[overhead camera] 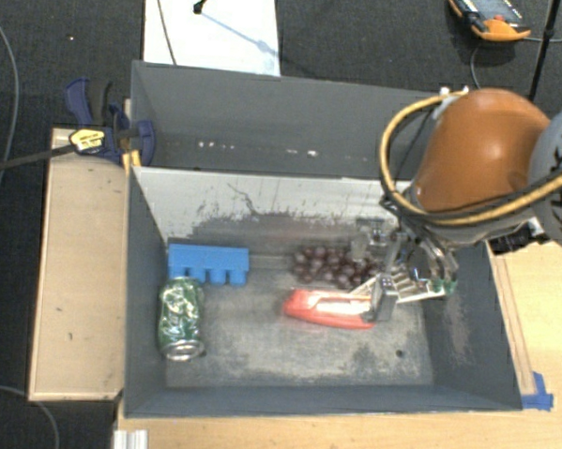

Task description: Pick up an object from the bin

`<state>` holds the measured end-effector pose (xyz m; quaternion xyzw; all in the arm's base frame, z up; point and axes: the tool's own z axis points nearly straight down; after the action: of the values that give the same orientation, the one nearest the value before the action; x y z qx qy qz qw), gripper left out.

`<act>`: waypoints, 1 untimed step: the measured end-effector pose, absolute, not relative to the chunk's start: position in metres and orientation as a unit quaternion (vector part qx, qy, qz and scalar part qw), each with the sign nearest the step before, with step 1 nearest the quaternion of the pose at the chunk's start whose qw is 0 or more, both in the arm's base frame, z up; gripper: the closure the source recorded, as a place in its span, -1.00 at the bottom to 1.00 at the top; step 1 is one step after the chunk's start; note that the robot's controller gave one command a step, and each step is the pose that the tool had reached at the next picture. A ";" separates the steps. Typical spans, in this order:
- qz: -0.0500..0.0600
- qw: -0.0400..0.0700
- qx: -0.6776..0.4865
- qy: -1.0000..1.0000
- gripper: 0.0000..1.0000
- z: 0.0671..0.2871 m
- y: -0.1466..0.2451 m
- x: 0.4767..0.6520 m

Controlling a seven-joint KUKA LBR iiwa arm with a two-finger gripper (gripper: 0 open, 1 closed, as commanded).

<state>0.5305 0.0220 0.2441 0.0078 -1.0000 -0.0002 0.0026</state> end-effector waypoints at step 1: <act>0.000 -0.002 0.008 -1.000 -1.00 0.248 0.022 0.532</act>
Offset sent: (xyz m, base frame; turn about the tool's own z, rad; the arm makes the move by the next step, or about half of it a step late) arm -0.0145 -0.0215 -0.0483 -0.1151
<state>0.5319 0.0220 0.2485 0.0075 -1.0000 -0.0004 -0.0017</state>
